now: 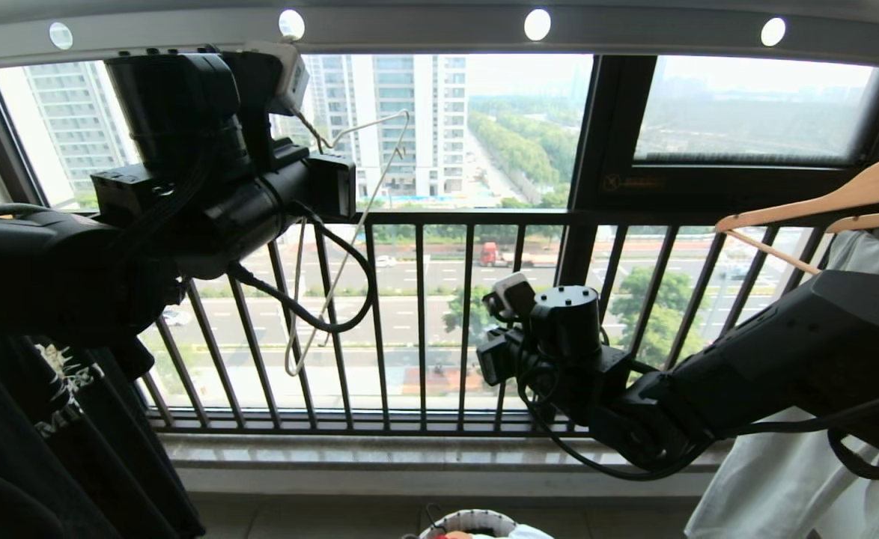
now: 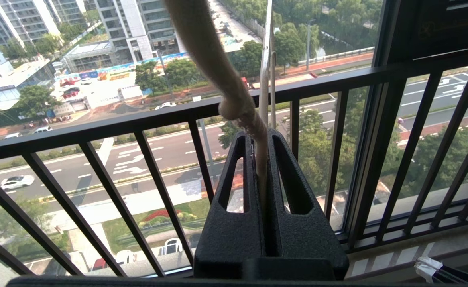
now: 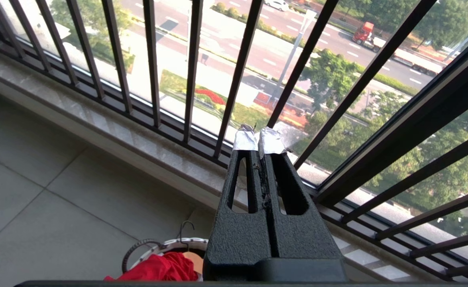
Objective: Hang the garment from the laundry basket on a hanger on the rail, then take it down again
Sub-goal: Hang the clothes rack on the clothesline
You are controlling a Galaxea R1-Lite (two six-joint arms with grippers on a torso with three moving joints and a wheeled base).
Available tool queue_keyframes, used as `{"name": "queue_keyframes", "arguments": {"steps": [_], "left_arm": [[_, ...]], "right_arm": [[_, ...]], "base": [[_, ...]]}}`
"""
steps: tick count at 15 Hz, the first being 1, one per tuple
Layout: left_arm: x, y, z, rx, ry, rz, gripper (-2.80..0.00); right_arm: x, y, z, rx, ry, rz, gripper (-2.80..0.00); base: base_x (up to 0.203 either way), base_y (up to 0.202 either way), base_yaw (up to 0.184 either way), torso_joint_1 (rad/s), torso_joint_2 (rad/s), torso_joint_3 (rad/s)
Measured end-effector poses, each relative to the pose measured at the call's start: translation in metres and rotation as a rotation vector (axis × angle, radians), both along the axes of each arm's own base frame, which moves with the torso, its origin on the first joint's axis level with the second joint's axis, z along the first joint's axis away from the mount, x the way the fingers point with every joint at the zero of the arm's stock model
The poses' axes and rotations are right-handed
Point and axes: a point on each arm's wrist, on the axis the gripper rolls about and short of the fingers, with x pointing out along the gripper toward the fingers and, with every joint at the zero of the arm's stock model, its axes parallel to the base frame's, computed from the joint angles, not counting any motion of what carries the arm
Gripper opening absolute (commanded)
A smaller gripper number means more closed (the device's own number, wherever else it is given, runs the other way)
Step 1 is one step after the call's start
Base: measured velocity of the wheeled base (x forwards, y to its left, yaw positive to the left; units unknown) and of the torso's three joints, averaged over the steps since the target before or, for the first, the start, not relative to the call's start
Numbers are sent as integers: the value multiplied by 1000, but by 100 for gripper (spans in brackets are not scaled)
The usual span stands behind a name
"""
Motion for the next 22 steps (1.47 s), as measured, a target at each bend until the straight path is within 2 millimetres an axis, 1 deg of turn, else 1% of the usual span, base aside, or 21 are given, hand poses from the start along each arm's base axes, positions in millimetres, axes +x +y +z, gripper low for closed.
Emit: {"name": "queue_keyframes", "arguments": {"steps": [2, 3, 4, 9, 12, 15, 19, 22], "left_arm": [[0, 0, 1, 1, 0, 0, -280], [0, 0, 1, 1, 0, 0, -256], [0, 0, 1, 1, -1, 0, 0], [-4, 2, 3, 5, 9, 14, 0], [-16, 9, 5, 36, 86, 17, 0], [-39, 20, 13, 38, 167, 14, 0], [-83, 38, 30, -22, 245, 12, 0], [-113, 56, 42, -45, 246, 49, 0]], "right_arm": [[0, 0, 0, 0, 1, -1, -280], [0, 0, 0, 0, 1, 0, -280], [0, 0, 0, 0, 1, -1, -280], [0, 0, 0, -1, 1, 0, -280], [0, 0, 0, -1, 1, 0, -280], [0, 0, -1, -2, 2, 0, -280], [-1, 0, -1, -4, 5, 1, -280], [-1, 0, -1, -4, 5, 1, -280]], "base": [[0, 0, 0, 0, 0, 0], [0, 0, 0, 0, 0, 0], [0, 0, 0, 0, 0, 0], [0, 0, 0, 0, 0, 0], [0, 0, 0, 0, 0, 0], [0, 0, 0, 0, 0, 0], [0, 0, 0, 0, 0, 0], [0, 0, 0, 0, 0, 0]]}}
